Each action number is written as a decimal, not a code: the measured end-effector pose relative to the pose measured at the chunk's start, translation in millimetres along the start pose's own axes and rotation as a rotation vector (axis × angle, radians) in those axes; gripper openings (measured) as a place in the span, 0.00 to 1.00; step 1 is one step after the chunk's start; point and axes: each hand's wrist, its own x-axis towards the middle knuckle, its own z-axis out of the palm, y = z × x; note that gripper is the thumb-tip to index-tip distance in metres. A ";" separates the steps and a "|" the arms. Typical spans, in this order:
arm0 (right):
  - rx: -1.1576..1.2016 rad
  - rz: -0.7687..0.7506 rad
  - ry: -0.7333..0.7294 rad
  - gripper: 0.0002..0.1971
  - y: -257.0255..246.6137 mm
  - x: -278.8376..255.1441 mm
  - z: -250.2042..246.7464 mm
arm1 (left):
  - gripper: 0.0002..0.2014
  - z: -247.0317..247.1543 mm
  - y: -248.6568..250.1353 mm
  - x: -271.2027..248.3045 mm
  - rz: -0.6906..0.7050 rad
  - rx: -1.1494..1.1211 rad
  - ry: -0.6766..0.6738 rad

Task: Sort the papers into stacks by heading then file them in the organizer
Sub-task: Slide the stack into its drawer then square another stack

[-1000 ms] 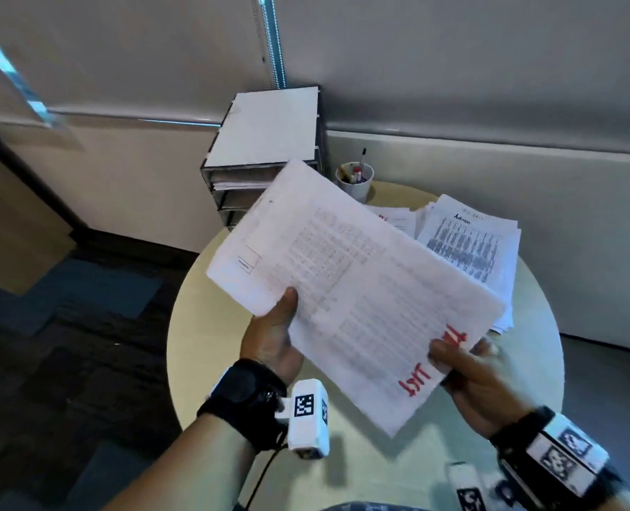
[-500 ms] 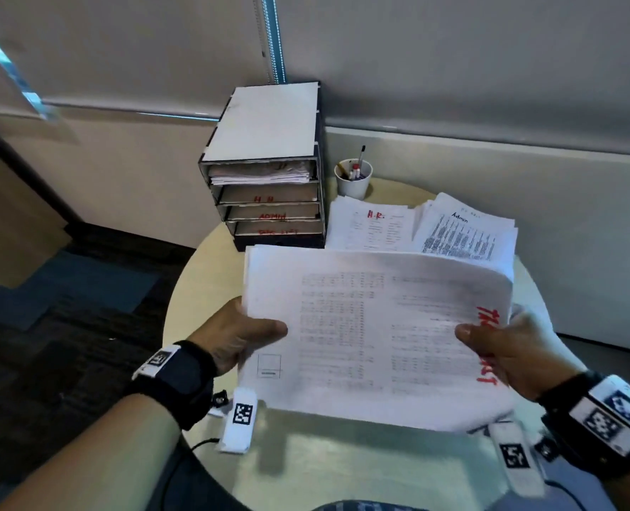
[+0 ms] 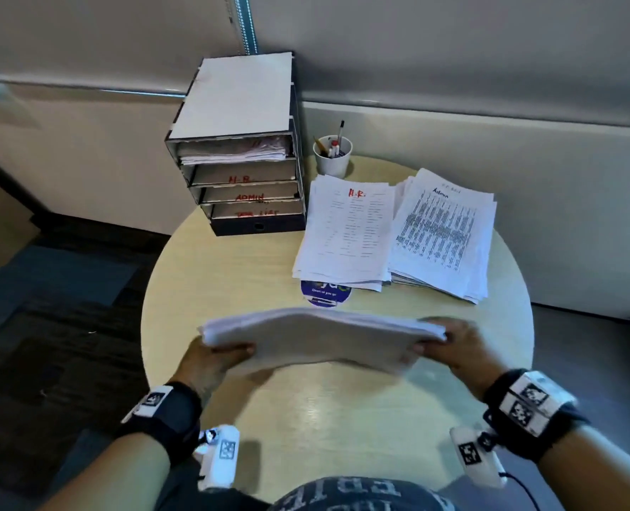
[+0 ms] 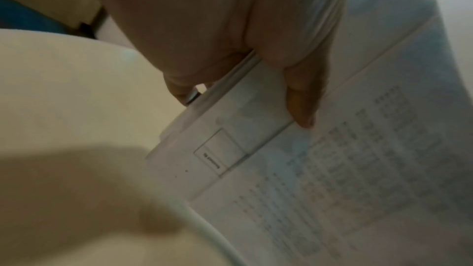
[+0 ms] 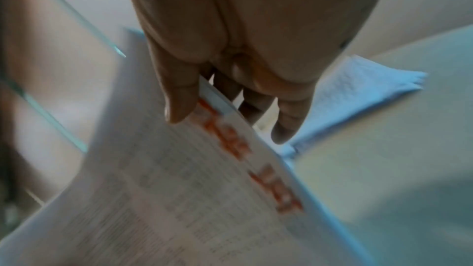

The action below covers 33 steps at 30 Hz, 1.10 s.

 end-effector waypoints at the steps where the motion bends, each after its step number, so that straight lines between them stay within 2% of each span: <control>1: -0.121 0.040 -0.018 0.22 10.7 -2.3 3.1 | 0.21 4.5 -10.2 -3.4 -0.033 -0.001 0.012; 3: -0.282 0.005 -0.044 0.16 29.5 -4.2 9.8 | 0.16 15.5 -18.8 -8.3 -0.072 -0.026 0.039; 5: -0.271 -0.016 -0.012 0.05 31.3 -1.3 16.3 | 0.14 19.6 -18.0 -5.1 -0.118 0.002 0.041; 7: -0.255 0.051 0.041 0.10 31.9 5.9 17.8 | 0.12 13.6 -16.1 3.6 -0.160 0.064 0.044; 8: -0.248 0.106 0.034 0.11 31.6 8.6 17.8 | 0.15 9.9 -13.0 7.2 -0.187 0.080 0.034; 9: -0.253 0.159 -0.010 0.09 30.5 12.3 18.3 | 0.18 3.5 -10.0 11.4 -0.208 0.088 0.011; 11: -0.246 0.215 -0.112 0.06 21.5 16.8 20.4 | 0.17 -8.3 -1.1 17.1 -0.242 0.129 -0.052; 13: -0.182 0.294 -0.131 0.03 17.2 19.3 21.9 | 0.17 -18.4 12.9 22.2 -0.260 0.115 -0.127; 15: -0.044 0.393 -0.145 0.09 18.8 21.8 28.1 | 0.23 -26.8 27.4 26.9 -0.288 0.065 -0.251; 16: 0.032 0.436 -0.154 0.13 21.0 24.3 32.1 | 0.21 -28.9 34.7 29.6 -0.309 0.069 -0.301; 17: 0.087 0.484 -0.161 0.16 25.9 25.7 35.7 | 0.14 -29.8 40.8 29.6 -0.319 0.064 -0.321; 19: 0.119 0.591 -0.171 0.20 35.7 30.1 48.8 | 0.22 -39.4 32.6 43.0 -0.363 0.179 -0.321; 21: 0.053 0.640 -0.177 0.19 48.7 32.4 67.3 | 0.08 -56.8 2.9 59.3 -0.438 0.295 -0.310; 23: -0.063 0.628 -0.177 0.27 69.6 36.0 81.3 | 0.28 -73.1 -46.4 77.1 -0.497 0.372 -0.337; 24: -0.073 0.619 -0.194 0.32 79.6 39.9 85.4 | 0.29 -79.7 -73.1 86.2 -0.536 0.388 -0.348; 25: -0.086 0.630 -0.204 0.31 80.6 41.0 89.5 | 0.28 -84.6 -94.2 89.3 -0.560 0.435 -0.364; 28: 0.014 0.681 -0.205 0.28 78.7 43.9 90.5 | 0.31 -86.3 -103.1 85.3 -0.573 0.321 -0.333; 29: 0.038 0.700 -0.220 0.31 78.9 44.7 91.1 | 0.32 -88.1 -102.4 87.2 -0.558 0.292 -0.340; 31: 0.061 0.706 -0.236 0.43 83.9 46.9 92.8 | 0.31 -93.5 -91.1 89.6 -0.533 0.243 -0.359; 33: 0.090 0.701 -0.200 0.52 85.0 54.6 95.3 | 0.30 -100.1 -76.0 94.3 -0.511 0.198 -0.363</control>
